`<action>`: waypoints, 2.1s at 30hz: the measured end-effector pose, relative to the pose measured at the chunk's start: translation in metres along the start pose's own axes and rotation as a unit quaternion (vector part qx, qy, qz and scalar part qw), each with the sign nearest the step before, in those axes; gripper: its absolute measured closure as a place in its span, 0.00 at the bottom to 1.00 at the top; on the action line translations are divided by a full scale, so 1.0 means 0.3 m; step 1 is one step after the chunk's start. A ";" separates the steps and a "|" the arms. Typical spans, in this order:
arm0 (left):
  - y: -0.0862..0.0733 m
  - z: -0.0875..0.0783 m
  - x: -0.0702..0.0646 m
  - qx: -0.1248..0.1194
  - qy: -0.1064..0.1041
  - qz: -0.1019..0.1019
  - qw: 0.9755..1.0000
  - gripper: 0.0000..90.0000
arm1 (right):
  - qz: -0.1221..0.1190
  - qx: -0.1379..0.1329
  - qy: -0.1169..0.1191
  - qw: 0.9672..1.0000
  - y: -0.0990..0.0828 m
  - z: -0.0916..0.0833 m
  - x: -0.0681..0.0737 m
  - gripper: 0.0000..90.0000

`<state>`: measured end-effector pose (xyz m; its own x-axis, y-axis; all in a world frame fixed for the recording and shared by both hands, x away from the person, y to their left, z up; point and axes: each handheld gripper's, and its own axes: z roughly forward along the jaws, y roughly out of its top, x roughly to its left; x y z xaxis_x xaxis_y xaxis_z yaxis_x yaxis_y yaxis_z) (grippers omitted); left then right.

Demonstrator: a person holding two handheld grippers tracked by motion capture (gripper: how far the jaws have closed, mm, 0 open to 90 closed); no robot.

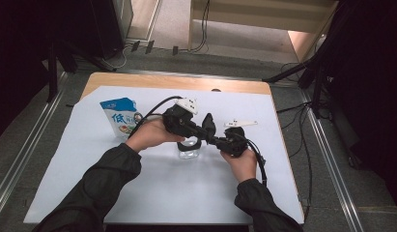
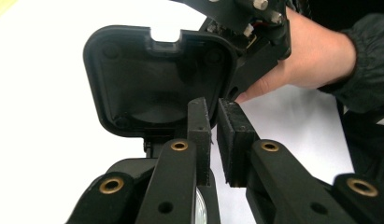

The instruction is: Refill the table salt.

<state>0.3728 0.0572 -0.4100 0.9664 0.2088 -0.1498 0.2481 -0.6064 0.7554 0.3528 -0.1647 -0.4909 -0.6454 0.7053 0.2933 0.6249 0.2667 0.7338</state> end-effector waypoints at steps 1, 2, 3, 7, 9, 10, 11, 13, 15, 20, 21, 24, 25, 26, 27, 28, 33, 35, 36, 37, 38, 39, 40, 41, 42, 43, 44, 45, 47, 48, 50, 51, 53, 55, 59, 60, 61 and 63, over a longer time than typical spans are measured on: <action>-0.001 0.005 0.007 0.000 0.005 -0.005 1.000 0.97 | -0.001 0.000 -0.001 1.000 0.001 0.000 0.001 1.00; -0.001 0.005 0.007 0.000 0.005 -0.005 1.000 0.98 | -0.001 0.000 -0.001 1.000 0.001 0.000 0.001 1.00; -0.001 0.016 0.014 0.004 0.013 -0.010 1.000 1.00 | -0.003 -0.001 -0.001 1.000 0.002 -0.001 0.001 1.00; -0.003 0.042 0.026 0.015 0.018 -0.016 1.000 1.00 | -0.001 0.000 -0.001 1.000 0.002 -0.002 0.002 1.00; -0.004 0.052 0.028 0.014 0.018 -0.019 1.000 1.00 | -0.002 -0.002 -0.001 1.000 0.002 -0.003 0.004 1.00; -0.004 0.052 0.028 0.014 0.018 -0.019 1.000 1.00 | -0.002 -0.002 -0.001 1.000 0.002 -0.003 0.004 1.00; -0.005 0.052 0.030 0.014 0.017 -0.018 1.000 1.00 | -0.003 -0.001 -0.004 1.000 0.002 -0.003 0.005 1.00; -0.006 0.052 0.029 0.011 0.017 -0.019 1.000 1.00 | -0.003 0.000 -0.004 1.000 0.002 -0.004 0.006 1.00; -0.006 0.051 0.029 0.013 0.021 -0.018 1.000 1.00 | -0.003 -0.001 -0.005 1.000 0.002 -0.003 0.008 1.00; -0.011 0.047 0.031 0.008 0.020 -0.021 1.000 0.99 | -0.004 -0.002 -0.003 1.000 0.003 -0.006 0.007 1.00; -0.011 0.047 0.031 0.008 0.020 -0.021 1.000 0.98 | -0.004 -0.002 -0.003 1.000 0.003 -0.006 0.007 1.00; -0.020 0.028 0.028 -0.001 0.014 -0.029 0.999 0.91 | -0.006 -0.003 -0.001 1.000 0.004 -0.010 0.007 1.00; -0.033 0.013 0.023 -0.011 0.014 -0.038 0.999 0.89 | -0.010 -0.004 -0.001 1.000 0.004 -0.017 0.002 0.97; -0.033 0.013 0.023 -0.011 0.014 -0.038 0.999 0.86 | -0.010 -0.004 -0.001 1.000 0.004 -0.017 0.002 0.97; -0.040 0.005 0.022 -0.014 0.018 -0.039 0.999 0.86 | -0.008 -0.004 0.000 1.000 0.003 -0.022 -0.001 0.97; -0.047 -0.003 0.021 -0.016 0.018 -0.042 0.999 0.85 | -0.009 -0.004 -0.003 1.000 0.004 -0.028 -0.003 0.95; -0.085 -0.049 0.003 -0.040 0.017 -0.055 0.998 0.76 | -0.006 -0.012 0.006 1.000 0.003 -0.064 -0.007 0.78; -0.099 -0.067 -0.005 -0.044 0.020 -0.051 0.998 0.76 | -0.012 -0.009 0.012 1.000 -0.003 -0.072 -0.004 0.73; -0.099 -0.067 -0.005 -0.044 0.020 -0.051 0.998 0.74 | -0.012 -0.009 0.012 1.000 -0.003 -0.072 -0.004 0.73; -0.116 -0.083 -0.007 -0.047 0.026 -0.059 0.997 0.72 | -0.025 -0.008 0.012 1.000 -0.010 -0.080 0.001 0.70; -0.116 -0.083 -0.007 -0.047 0.026 -0.059 0.997 0.71 | -0.025 -0.008 0.012 1.000 -0.010 -0.080 0.001 0.70; -0.126 -0.090 -0.009 -0.048 0.027 -0.060 0.997 0.71 | -0.029 -0.010 0.013 0.999 -0.015 -0.086 0.003 0.70; -0.134 -0.096 -0.008 -0.044 0.027 -0.067 0.996 0.68 | -0.034 -0.015 0.013 0.999 -0.020 -0.091 0.005 0.70; -0.152 -0.106 -0.001 -0.035 0.017 -0.084 0.996 0.65 | -0.038 -0.019 0.014 0.999 -0.026 -0.103 0.010 0.70; -0.161 -0.112 0.001 -0.036 0.015 -0.088 0.995 0.63 | -0.044 -0.022 0.015 0.999 -0.027 -0.108 0.014 0.70; -0.172 -0.119 -0.001 -0.039 0.021 -0.091 0.995 0.61 | -0.048 -0.021 0.015 0.999 -0.028 -0.115 0.017 0.70; -0.172 -0.119 -0.001 -0.039 0.021 -0.091 0.995 0.59 | -0.048 -0.021 0.015 0.999 -0.028 -0.115 0.017 0.70; -0.183 -0.126 -0.003 -0.042 0.025 -0.094 0.994 0.59 | -0.051 -0.021 0.018 0.998 -0.029 -0.120 0.021 0.70; -0.202 -0.141 -0.005 -0.044 0.028 -0.103 0.993 0.54 | -0.050 -0.019 0.023 0.998 -0.034 -0.133 0.026 0.70; -0.210 -0.149 -0.009 -0.045 0.037 -0.104 0.993 0.51 | -0.051 -0.020 0.025 0.998 -0.038 -0.140 0.028 0.69; -0.228 -0.163 -0.015 -0.047 0.049 -0.104 0.992 0.53 | -0.055 -0.021 0.026 0.998 -0.048 -0.151 0.029 0.67; -0.237 -0.168 -0.020 -0.047 0.053 -0.102 0.992 0.57 | -0.056 -0.020 0.026 0.998 -0.053 -0.155 0.029 0.65; -0.260 -0.185 -0.031 -0.043 0.062 -0.101 0.992 0.58 | -0.056 -0.014 0.027 0.998 -0.066 -0.163 0.020 0.61; -0.275 -0.200 -0.034 -0.048 0.064 -0.107 0.991 0.56 | -0.052 -0.012 0.027 0.998 -0.072 -0.166 0.012 0.60; -0.297 -0.220 -0.036 -0.054 0.068 -0.116 0.989 0.54 | -0.045 -0.013 0.030 0.998 -0.073 -0.172 0.005 0.59; -0.303 -0.228 -0.035 -0.052 0.071 -0.119 0.989 0.54 | -0.046 -0.014 0.031 0.998 -0.073 -0.172 0.003 0.59; -0.310 -0.234 -0.036 -0.052 0.077 -0.121 0.988 0.53 | -0.047 -0.011 0.034 0.998 -0.074 -0.174 0.001 0.59; -0.332 -0.254 -0.038 -0.050 0.095 -0.124 0.987 0.49 | -0.051 -0.009 0.036 0.998 -0.074 -0.173 0.000 0.59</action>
<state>0.3321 0.1735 -0.4350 0.8448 0.4865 -0.2226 0.4580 -0.4426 0.7709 0.3161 -0.2048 -0.4753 -0.7358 0.6256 0.2591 0.5462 0.3222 0.7732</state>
